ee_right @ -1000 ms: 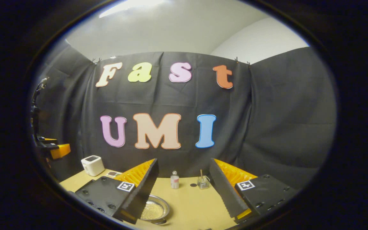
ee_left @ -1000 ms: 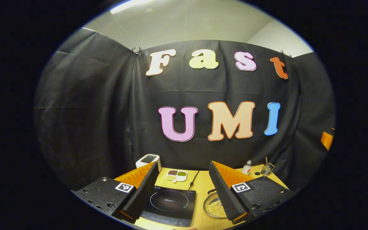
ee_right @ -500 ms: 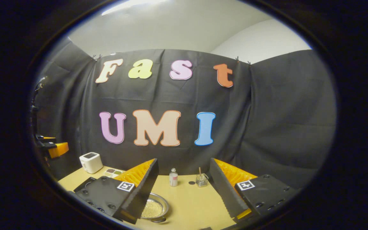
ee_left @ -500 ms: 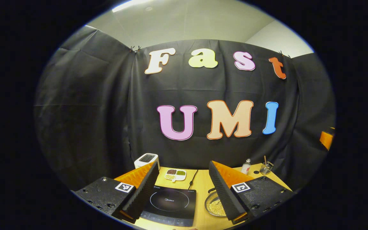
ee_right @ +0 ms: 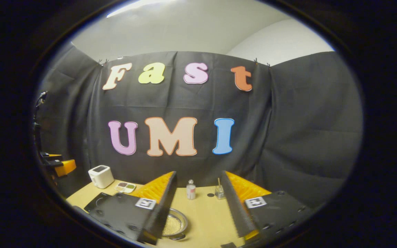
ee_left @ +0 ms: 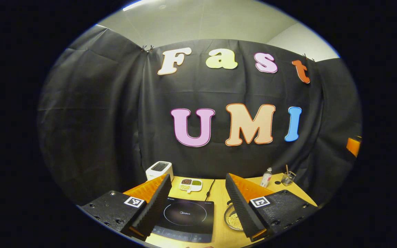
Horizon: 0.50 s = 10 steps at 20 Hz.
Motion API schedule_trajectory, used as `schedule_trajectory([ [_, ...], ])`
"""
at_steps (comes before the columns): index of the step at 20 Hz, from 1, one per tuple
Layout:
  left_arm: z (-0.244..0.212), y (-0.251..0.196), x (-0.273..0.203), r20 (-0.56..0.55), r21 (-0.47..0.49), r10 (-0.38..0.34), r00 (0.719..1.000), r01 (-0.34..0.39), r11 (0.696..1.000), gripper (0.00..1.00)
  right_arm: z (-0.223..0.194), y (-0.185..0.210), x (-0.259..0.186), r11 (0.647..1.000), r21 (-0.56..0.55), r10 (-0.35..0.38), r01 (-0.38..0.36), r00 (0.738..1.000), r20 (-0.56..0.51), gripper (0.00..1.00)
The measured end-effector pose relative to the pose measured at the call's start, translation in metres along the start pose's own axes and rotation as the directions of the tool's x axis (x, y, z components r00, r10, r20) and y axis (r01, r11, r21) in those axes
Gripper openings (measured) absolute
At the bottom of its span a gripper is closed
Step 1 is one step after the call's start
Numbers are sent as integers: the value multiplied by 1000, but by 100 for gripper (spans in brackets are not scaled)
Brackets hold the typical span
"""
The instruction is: First push the handle of the pot to place it horizontally, then grasp the pot with both hands and set it on the induction cooktop.
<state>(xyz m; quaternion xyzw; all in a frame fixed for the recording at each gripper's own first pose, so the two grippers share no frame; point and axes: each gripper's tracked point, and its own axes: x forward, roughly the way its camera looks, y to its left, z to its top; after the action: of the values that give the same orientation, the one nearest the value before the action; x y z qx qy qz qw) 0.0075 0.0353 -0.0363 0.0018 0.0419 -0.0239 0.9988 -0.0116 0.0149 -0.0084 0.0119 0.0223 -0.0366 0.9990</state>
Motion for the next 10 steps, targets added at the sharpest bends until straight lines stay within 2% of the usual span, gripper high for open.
schedule_trajectory([
  [2,-5,1,-1,-12,-8,-7,1000,7,1000,96,9,-3,-2,1000,10,-21,21,999,33,36],
  [4,-7,6,-3,-14,-5,-3,1000,3,1000,92,15,-3,-6,999,19,-33,32,998,55,1],
  [9,-13,15,-7,-18,-2,1,1000,-1,1000,92,7,-3,-12,999,30,-38,36,998,40,0],
  [10,-14,16,-9,-18,-5,1,1000,-1,1000,92,1,-2,-13,999,32,-37,36,999,29,3],
])
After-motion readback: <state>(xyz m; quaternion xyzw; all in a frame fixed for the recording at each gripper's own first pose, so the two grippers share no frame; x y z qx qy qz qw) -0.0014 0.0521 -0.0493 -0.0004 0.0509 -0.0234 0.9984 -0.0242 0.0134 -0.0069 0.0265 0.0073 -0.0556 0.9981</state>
